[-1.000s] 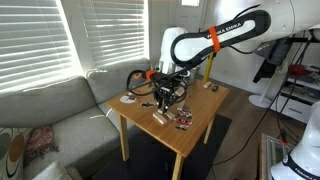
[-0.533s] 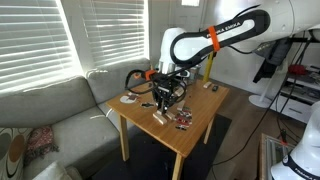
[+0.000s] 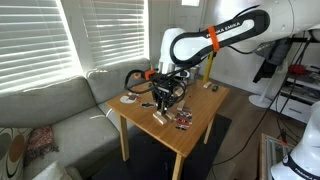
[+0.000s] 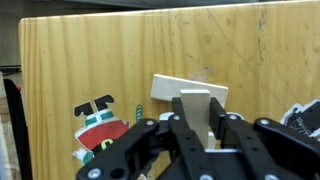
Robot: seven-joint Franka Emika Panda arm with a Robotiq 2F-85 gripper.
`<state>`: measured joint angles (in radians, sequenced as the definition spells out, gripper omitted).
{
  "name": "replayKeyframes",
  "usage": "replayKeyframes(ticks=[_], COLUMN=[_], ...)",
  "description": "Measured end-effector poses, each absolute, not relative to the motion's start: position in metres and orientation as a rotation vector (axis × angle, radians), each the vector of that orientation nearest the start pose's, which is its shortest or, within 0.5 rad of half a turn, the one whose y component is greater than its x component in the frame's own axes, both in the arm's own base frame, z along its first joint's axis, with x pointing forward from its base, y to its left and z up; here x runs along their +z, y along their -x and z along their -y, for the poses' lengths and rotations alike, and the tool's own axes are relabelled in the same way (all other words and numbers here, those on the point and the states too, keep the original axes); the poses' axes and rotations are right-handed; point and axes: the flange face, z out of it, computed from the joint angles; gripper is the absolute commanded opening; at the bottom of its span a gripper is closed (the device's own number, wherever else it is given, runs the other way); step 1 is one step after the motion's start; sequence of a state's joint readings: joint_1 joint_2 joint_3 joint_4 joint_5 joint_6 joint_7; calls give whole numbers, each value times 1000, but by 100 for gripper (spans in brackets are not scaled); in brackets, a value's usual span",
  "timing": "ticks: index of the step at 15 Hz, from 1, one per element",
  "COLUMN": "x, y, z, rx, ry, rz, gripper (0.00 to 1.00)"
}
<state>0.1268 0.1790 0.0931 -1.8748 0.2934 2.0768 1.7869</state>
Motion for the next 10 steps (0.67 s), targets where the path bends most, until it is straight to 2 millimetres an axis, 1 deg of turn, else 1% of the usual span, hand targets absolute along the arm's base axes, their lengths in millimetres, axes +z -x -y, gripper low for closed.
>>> replayKeyframes(ticks=[5,10], x=[418,418], y=[-590,-593], z=[-147,-148], rx=[334,334], ry=[1942,1935], rz=[-2236,-2240], gripper=[7,7])
